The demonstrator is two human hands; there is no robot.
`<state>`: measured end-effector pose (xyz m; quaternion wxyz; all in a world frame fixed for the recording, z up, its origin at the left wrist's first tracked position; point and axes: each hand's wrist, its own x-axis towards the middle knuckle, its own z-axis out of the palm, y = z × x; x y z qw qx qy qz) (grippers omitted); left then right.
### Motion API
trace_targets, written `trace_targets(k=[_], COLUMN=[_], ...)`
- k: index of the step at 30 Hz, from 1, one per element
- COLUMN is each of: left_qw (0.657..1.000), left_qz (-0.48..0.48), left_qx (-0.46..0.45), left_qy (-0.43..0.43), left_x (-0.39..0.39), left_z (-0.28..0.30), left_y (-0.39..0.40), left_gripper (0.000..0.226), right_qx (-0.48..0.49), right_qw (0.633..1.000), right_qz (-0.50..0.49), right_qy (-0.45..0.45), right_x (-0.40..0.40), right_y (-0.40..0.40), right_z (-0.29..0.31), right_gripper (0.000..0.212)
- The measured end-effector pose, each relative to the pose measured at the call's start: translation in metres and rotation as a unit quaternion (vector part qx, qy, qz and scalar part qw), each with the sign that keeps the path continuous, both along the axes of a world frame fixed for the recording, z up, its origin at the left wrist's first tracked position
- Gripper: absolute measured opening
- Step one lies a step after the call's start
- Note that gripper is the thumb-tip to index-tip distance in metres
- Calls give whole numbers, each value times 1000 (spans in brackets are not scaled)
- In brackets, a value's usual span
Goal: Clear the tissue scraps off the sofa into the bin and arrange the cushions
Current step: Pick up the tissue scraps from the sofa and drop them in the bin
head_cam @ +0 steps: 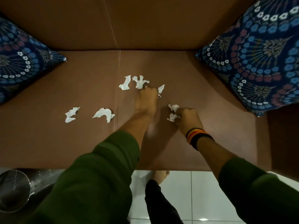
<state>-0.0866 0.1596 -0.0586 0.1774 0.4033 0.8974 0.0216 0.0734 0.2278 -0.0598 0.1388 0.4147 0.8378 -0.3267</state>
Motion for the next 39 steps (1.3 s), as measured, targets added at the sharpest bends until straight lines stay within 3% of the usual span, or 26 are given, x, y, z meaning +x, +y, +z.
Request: trace_targets(k=[5,9,12,16,21,23,26,30,34,39], left_qw=[999,989,981,960,918,903,900,877,815,787], left_qz=[28,82,133,206,310,335,351,430,542,583], left_qx=[30,92,81,95,175,221,210,168,158,144], left_qy=[-35,-84,-115,-166,-173,-157,-147,-135,-132,-140], left_x=[16,34,33,19,-9,-20,-39,-66,-87,-104], left_z=[18,33,39,52,61,66,61,39,12,-36], left_y=[-35,-106,-172,-265,-384,-437,-521,-620,-695,-748], left_gripper=[20,27,18,26,28,26,20,25,26,25], right_qx=[19,16,5,-1,-9,-25,-56,-84,-110,-119], right_qw=[999,1000,1000,999,994,992,985,975,959,945], right_qz=[-39,-17,15,39,112,123,163,202,259,306], right_qy=[3,3,21,36,17,18,16,32,30,-3], right_x=[39,33,11,-31,-91,-113,-146,-195,-243,-292], right_y=[-29,-63,-101,-165,-271,-322,-402,-501,-586,-667], right_z=[14,28,42,64,78,79,71,49,16,-41], right_gripper=[22,21,19,14,12,22,33,20,23,23])
